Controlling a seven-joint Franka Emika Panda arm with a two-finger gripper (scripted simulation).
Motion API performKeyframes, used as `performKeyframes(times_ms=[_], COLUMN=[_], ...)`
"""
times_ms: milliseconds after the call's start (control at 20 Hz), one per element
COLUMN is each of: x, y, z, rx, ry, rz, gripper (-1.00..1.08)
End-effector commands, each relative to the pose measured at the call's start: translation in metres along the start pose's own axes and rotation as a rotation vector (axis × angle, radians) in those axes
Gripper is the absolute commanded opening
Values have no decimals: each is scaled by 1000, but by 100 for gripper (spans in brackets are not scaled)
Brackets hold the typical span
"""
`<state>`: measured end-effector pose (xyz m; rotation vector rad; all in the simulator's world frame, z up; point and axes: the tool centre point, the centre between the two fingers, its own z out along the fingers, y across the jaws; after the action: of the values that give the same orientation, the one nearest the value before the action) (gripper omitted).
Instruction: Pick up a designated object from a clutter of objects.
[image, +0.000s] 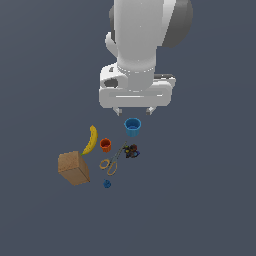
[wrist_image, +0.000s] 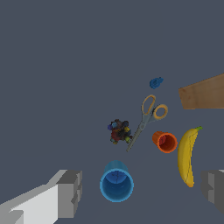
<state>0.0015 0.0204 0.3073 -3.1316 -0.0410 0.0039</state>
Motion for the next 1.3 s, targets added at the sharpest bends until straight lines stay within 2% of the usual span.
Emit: performKeyframes(times_ms=[0,550,900,1250], x=[0,6,7,19], y=[0,-20,-17,-1], z=[0,-9,-8,-1], rx=[0,22,22,29], ry=[0,22,21,18], rz=[0,9,20,120], gripper=[100,100,100,100])
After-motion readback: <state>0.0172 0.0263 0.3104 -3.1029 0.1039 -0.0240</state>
